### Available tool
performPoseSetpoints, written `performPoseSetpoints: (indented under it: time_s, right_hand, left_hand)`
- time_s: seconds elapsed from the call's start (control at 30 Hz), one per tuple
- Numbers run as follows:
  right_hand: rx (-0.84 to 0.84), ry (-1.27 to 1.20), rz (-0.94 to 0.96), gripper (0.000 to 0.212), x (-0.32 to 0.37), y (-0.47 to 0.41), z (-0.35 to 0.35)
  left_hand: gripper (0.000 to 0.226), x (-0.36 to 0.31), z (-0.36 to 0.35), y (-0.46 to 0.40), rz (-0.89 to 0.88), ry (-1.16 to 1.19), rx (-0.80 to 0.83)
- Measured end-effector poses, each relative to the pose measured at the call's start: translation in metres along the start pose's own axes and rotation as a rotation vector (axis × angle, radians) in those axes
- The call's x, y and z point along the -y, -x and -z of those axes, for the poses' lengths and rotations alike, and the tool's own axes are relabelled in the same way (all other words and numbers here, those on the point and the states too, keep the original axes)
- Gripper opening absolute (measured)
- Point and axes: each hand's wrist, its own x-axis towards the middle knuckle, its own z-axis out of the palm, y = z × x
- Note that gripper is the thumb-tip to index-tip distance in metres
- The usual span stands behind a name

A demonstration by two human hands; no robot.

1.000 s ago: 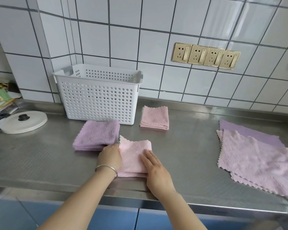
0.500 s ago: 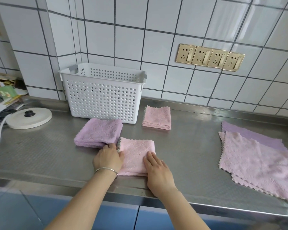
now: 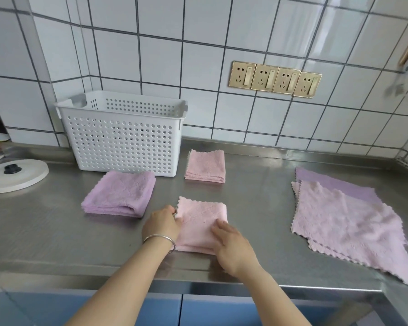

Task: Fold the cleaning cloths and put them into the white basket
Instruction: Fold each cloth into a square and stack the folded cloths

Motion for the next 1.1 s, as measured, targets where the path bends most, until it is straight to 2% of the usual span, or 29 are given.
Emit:
performPoseSetpoints:
  time_s: [0.07,0.1,0.13,0.2,0.33,0.43,0.57,0.8,0.97,1.1]
  right_hand:
    - [-0.178,-0.118,-0.151,0.040,-0.002,-0.004,0.000]
    - [-0.239,-0.084,-0.244,0.038,-0.002,-0.007,0.000]
    - [-0.253,-0.017,-0.338,0.037,-0.003,-0.010,-0.001]
    - [-0.174,0.052,-0.459,0.039,-0.003,-0.016,-0.006]
    - [-0.130,-0.105,-0.456,0.031,0.002,-0.026,-0.010]
    - [-0.175,-0.329,-0.391,0.018,0.002,-0.033,-0.001]
    - [-0.286,-0.502,-0.295,0.022,0.000,-0.074,0.019]
    - [-0.369,-0.675,-0.360,0.018,-0.014,-0.185,0.049]
    - [-0.367,-0.760,-0.446,0.023,-0.032,-0.236,0.047]
    - [-0.320,-0.704,-0.497,0.035,-0.047,-0.256,0.036]
  left_hand:
    - [0.046,0.004,0.002,0.005,0.038,-0.038,-0.028]
    - [0.053,0.006,0.003,0.007,0.056,-0.090,-0.031]
    - [0.058,0.007,0.003,0.009,0.064,-0.142,-0.021]
    - [0.059,0.010,0.002,0.011,0.046,-0.217,0.036]
    - [0.047,0.007,0.000,0.008,-0.018,-0.235,0.093]
    - [0.028,0.001,0.005,0.004,0.010,0.000,0.058]
    - [0.032,-0.017,0.016,-0.038,0.041,0.305,0.015]
    - [0.025,-0.069,0.013,-0.141,0.068,0.467,-0.079]
    - [0.028,-0.092,-0.005,-0.188,0.063,0.357,-0.116]
    - [0.030,-0.096,-0.022,-0.206,0.057,0.243,-0.102]
